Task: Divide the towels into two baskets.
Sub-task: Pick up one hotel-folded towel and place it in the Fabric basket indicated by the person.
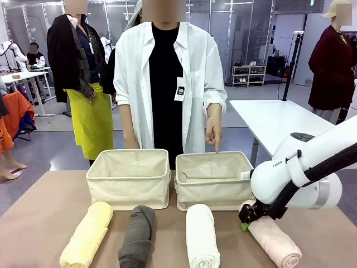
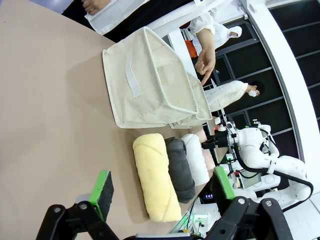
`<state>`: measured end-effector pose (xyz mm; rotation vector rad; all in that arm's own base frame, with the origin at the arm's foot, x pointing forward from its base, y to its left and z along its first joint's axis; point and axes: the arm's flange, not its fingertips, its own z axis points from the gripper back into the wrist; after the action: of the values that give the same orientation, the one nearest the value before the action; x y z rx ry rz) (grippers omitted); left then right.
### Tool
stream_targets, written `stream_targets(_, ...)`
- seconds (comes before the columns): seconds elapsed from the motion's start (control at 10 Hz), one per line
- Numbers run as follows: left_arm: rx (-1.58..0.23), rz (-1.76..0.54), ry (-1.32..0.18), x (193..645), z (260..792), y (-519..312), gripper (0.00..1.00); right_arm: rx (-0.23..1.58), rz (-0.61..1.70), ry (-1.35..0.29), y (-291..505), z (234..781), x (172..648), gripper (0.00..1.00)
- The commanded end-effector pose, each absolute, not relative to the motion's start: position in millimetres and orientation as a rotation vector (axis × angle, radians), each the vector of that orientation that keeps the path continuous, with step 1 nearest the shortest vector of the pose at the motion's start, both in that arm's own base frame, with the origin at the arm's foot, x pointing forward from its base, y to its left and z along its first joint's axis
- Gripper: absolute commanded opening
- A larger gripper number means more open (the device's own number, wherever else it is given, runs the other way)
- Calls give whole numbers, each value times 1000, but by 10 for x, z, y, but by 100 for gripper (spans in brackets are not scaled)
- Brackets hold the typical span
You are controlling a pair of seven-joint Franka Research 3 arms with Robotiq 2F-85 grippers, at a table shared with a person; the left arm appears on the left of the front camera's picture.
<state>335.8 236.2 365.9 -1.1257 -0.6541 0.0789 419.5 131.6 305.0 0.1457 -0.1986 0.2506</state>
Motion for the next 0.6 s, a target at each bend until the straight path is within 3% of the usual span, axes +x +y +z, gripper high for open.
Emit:
stream_targets(0.0, -1129, 81, -661, 3350, 3665, 2375, 100, 129, 240, -234, 1298, 3043, 3883, 0)
stream_targets(0.1, -1129, 81, -661, 3350, 3665, 2375, 100, 128, 235, -232, 1285, 3065, 3881, 35)
stream_targets(0.2, -1129, 81, -661, 3350, 3665, 2375, 100, 122, 231, -223, 1288, 3133, 3876, 0)
stream_targets(0.5, -1129, 81, -661, 3350, 3665, 2375, 100, 141, 422, -210, 1318, 3596, 3863, 0)
